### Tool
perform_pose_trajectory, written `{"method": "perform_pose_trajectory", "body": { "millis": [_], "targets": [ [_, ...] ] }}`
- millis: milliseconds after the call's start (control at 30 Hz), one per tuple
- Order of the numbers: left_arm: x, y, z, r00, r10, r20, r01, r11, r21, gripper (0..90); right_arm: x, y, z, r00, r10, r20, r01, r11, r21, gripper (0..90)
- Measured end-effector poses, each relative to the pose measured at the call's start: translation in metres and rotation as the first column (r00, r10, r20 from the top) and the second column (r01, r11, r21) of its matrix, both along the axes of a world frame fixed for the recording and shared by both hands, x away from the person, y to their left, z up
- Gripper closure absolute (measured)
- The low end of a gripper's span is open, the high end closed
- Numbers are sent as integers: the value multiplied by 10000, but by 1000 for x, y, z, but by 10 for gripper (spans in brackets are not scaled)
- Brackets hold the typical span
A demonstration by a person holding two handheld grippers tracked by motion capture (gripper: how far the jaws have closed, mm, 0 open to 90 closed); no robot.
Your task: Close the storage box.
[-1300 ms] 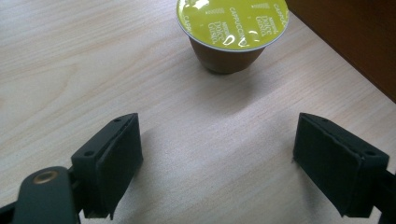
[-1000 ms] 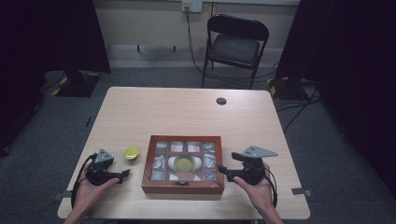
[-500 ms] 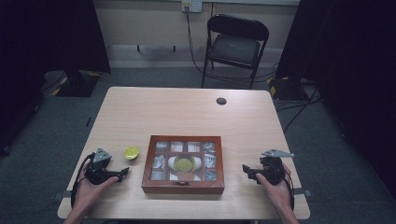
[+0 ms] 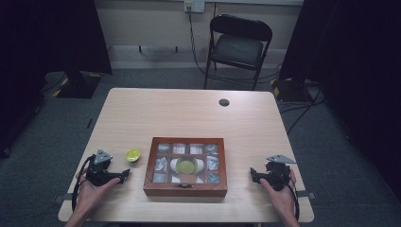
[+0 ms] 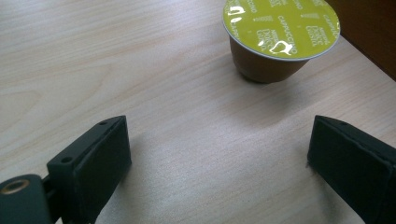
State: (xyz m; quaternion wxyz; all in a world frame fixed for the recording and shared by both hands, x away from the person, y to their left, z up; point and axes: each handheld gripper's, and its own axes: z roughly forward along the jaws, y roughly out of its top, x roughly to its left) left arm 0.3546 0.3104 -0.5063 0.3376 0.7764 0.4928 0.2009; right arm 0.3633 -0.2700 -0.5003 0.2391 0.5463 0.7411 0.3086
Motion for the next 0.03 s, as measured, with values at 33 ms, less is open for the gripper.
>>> {"method": "perform_pose_trajectory", "body": {
  "millis": [33],
  "targets": [
    [0, 0, 0, 10000, 10, 0, -10, 10000, -1, 53, 0, 0, 0, 10000, -18, -4, 18, 10000, 1, 75]
  ]
}}
